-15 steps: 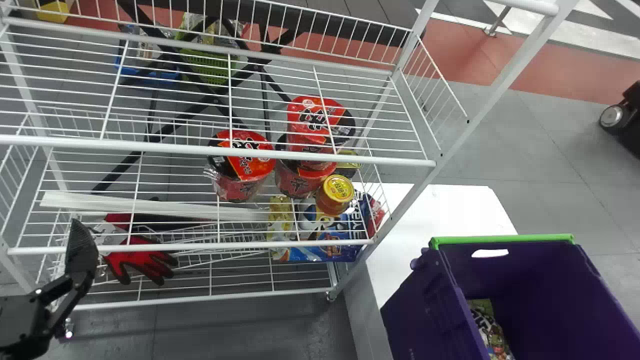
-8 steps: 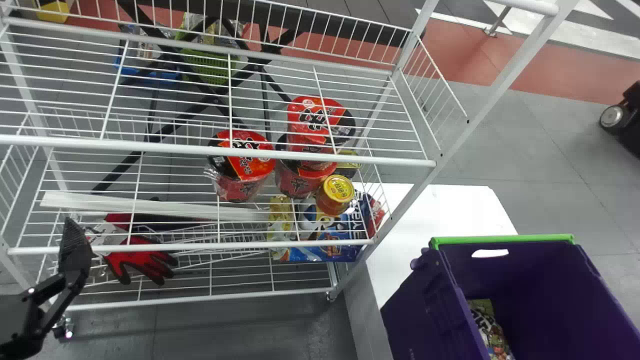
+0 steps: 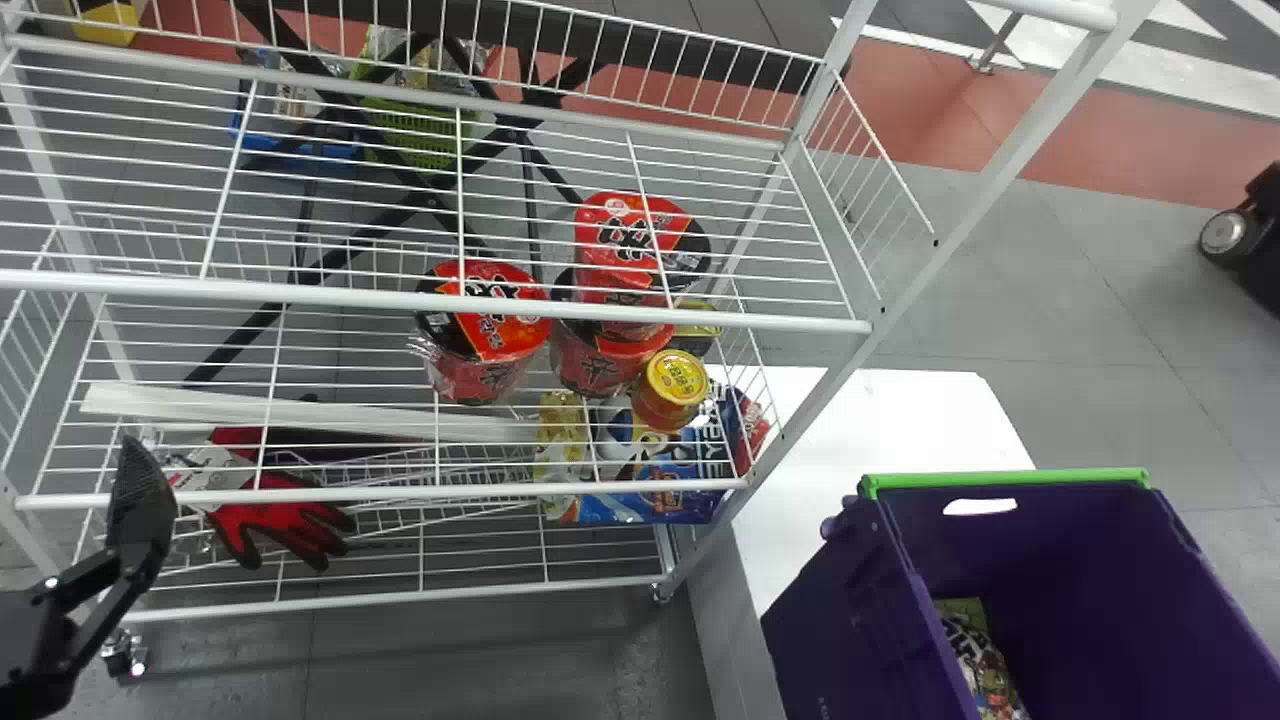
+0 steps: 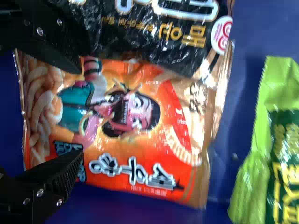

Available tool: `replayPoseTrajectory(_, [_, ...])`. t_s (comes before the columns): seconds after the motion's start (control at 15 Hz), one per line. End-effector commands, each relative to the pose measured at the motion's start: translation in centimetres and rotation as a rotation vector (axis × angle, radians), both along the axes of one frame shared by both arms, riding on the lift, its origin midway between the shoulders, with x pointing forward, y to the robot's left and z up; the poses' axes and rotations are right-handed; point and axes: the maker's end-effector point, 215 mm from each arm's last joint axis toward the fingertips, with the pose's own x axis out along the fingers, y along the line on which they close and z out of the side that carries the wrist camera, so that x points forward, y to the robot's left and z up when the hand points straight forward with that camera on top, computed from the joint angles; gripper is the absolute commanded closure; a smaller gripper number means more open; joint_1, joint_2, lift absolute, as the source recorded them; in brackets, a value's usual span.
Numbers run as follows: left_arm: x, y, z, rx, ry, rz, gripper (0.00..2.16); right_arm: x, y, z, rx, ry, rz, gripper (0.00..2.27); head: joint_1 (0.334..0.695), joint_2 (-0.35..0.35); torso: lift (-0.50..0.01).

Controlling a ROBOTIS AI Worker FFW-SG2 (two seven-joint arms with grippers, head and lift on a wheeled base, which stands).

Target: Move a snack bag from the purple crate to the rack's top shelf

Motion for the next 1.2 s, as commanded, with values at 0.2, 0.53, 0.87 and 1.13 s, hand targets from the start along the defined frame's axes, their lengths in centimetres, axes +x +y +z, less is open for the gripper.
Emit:
replayPoseTrajectory(0.2, [-0.2,1.5,0.1,-0.003,-0.010,0.017,0.08,0.3,0.3,-0.6,-0.007,-0.014,-0.007,0.53,0.695,-0.350,-0.449])
replayPoseTrajectory(0.53, [-0.5,2.2,-0.3,0.001,-0.001,0.017,0.08,2.1,1.2,0.0,0.080,-0.072,-0.028,1.72,0.695,-0.350,-0.449])
replayPoseTrajectory(0.87, [-1.1,1.7,-0.1,0.000,-0.003,0.022,0.08,3.3,1.0,1.4,0.115,-0.098,-0.018,1.78,0.695,-0.350,-0.449])
replayPoseTrajectory(1.13, [-1.2,1.5,0.2,0.001,-0.006,0.021,0.08,3.7,-0.4,2.6,0.087,-0.123,-0.016,1.78,0.695,-0.350,-0.449])
